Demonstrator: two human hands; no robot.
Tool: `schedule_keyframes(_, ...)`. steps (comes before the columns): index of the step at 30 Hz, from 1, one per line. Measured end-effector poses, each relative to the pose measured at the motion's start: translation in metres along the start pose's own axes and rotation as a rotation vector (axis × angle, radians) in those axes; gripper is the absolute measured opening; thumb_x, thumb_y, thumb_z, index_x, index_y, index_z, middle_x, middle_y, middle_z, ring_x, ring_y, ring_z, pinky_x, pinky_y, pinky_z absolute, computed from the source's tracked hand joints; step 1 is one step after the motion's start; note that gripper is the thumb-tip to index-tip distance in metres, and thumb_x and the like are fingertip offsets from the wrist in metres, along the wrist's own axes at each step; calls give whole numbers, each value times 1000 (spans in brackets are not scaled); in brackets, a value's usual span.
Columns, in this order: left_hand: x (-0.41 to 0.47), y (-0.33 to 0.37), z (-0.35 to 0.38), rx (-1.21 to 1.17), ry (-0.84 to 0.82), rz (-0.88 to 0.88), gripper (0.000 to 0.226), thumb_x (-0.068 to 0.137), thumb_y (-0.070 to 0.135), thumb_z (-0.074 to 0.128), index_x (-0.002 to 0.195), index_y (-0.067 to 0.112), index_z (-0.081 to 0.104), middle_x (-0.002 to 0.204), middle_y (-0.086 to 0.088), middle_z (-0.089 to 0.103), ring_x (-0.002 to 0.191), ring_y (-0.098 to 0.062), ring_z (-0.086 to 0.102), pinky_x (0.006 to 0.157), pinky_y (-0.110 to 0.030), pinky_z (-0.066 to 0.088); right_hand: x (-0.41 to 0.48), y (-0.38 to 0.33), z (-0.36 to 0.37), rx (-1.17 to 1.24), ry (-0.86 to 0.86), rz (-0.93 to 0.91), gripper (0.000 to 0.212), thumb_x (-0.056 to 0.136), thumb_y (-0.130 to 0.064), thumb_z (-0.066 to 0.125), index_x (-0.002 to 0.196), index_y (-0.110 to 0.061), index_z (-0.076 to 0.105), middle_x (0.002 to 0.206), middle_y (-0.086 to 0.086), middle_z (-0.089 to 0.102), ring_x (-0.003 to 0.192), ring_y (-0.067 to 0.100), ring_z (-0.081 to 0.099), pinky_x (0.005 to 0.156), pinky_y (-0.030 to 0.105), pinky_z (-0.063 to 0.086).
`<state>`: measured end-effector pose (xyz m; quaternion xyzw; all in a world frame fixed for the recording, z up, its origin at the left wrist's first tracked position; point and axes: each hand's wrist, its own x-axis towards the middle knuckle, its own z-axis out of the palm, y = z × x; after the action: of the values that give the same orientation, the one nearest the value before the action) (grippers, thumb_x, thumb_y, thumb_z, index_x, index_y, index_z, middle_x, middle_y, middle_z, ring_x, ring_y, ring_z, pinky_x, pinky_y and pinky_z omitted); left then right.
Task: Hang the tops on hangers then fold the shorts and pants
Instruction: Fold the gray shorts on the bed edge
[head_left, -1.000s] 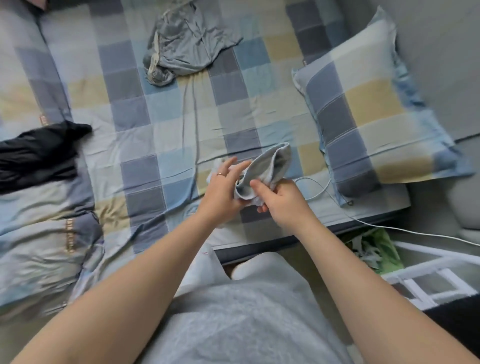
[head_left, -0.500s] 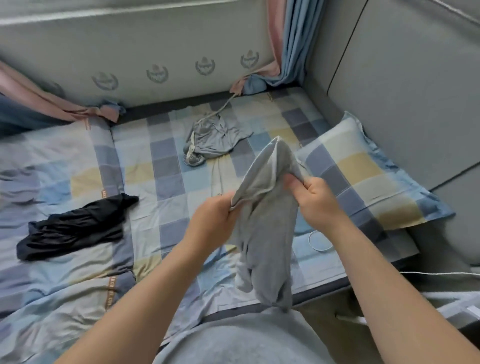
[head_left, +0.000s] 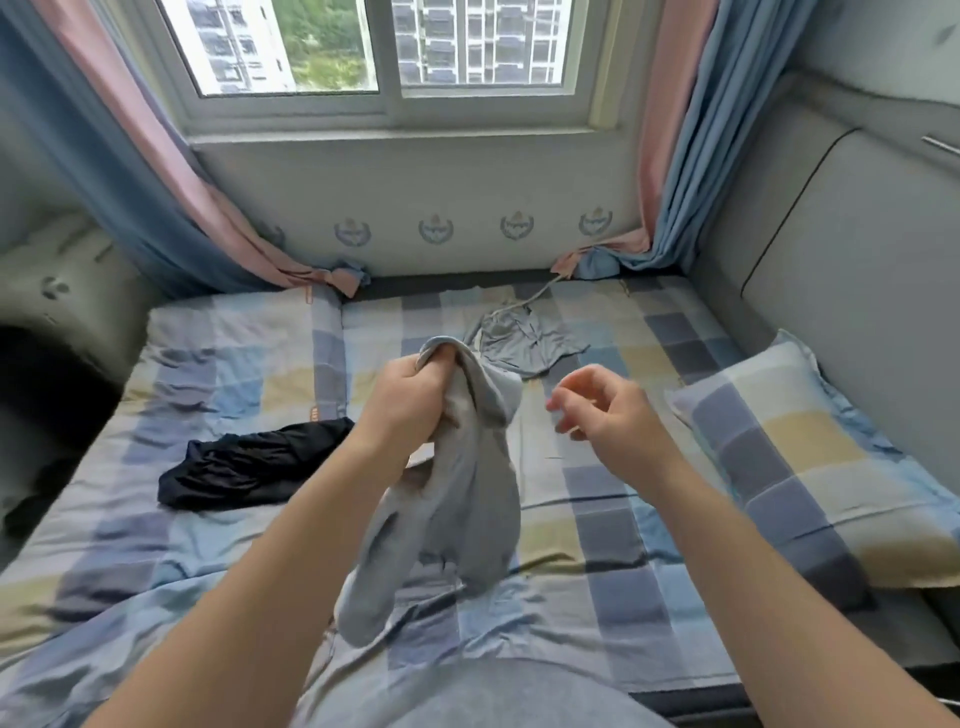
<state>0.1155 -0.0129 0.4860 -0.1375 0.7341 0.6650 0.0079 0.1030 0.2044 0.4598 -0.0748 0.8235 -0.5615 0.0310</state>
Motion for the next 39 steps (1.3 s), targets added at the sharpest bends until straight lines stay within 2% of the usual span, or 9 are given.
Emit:
schedule_keyframes(6,-13,31,-17,-214,-38,3,32,107,27,46,105,5,71,96,-20,73,85,-31,74,60,-37,59,-18,-12,56,98,-355,-24,54,74,-63,68,116,-31,56,110,-12,69,106,5,65,89,28,55)
schedule_keyframes(9,-17,38,-12,-284,-60,12,32,108,24,41,108,1,65,99,-21,69,91,-32,71,61,-36,61,-18,-12,76,113,-295,-32,48,75,-54,71,115,-32,57,99,-11,69,95,11,66,80,37,57)
schedule_keyframes(13,-16,36,-15,-383,-3,33,30,108,24,43,109,1,62,91,-16,71,85,-28,74,61,-37,60,-15,-2,78,33,-114,-50,26,84,-39,60,85,-13,61,70,2,59,64,12,49,60,33,41)
schedule_keyframes(16,-10,30,-26,-460,81,18,26,106,24,47,97,4,62,73,-8,72,70,-22,74,57,-35,59,-16,12,65,64,-79,7,19,96,-17,60,77,-11,61,64,6,57,61,13,48,59,34,39)
schedule_keyframes(18,-5,24,-30,-490,98,-14,25,105,23,50,95,3,60,66,-8,72,65,-22,74,55,-36,59,-16,19,54,34,-65,32,24,99,-8,55,76,-14,58,59,-6,48,58,8,41,58,28,35)
schedule_keyframes(25,10,1,-16,-589,59,-124,21,107,20,44,100,5,58,80,-11,74,72,-24,74,63,-40,62,-5,1,27,0,-4,37,23,100,-10,55,78,-3,55,61,-7,44,56,7,37,51,20,30)
schedule_keyframes(33,-5,-17,-2,-164,-192,-134,23,98,31,62,120,23,61,118,-5,69,103,-25,70,86,-39,56,5,-17,21,345,85,319,22,104,-14,49,85,-10,60,75,11,55,62,23,54,48,28,46)
schedule_keyframes(37,-20,-21,7,98,-282,-20,24,89,31,74,105,17,64,101,-4,72,81,-10,71,74,-29,57,3,-32,18,416,142,299,20,104,-18,50,90,-10,61,94,25,68,81,34,68,67,48,59)
schedule_keyframes(39,-26,-28,15,268,-367,7,30,83,36,79,105,22,63,100,3,70,85,-10,70,76,-31,57,2,-41,17,417,158,263,22,105,-21,50,88,-13,62,94,22,70,87,36,69,75,54,59)
